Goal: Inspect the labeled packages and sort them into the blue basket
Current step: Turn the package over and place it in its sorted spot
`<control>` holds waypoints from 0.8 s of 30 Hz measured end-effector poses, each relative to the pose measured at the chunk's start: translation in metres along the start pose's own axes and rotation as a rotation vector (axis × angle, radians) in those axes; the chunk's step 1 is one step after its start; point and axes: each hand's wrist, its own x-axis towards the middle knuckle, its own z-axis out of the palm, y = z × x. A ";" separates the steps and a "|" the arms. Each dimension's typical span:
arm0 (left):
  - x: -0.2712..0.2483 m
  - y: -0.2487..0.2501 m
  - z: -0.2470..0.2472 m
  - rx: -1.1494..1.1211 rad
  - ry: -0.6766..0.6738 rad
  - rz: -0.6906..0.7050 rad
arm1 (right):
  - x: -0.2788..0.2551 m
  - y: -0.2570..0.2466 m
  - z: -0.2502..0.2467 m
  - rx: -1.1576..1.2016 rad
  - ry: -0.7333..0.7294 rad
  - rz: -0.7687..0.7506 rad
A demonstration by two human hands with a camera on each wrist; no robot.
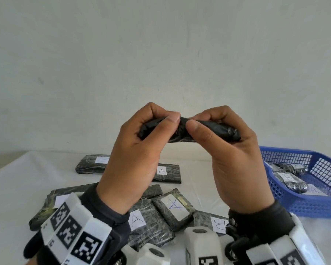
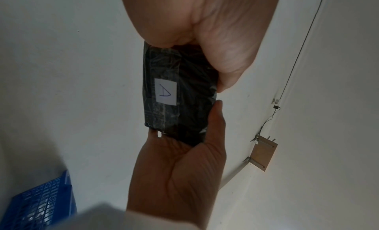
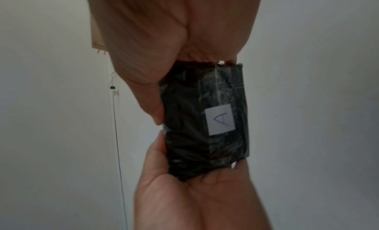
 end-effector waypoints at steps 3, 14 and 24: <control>0.000 -0.001 0.001 -0.021 -0.005 -0.038 | -0.001 -0.001 0.005 0.041 0.041 0.037; 0.000 -0.004 -0.003 -0.097 0.014 -0.092 | -0.001 -0.001 0.002 -0.055 0.071 0.099; 0.003 -0.001 -0.006 -0.102 0.000 -0.154 | 0.000 0.005 -0.007 -0.100 0.006 0.037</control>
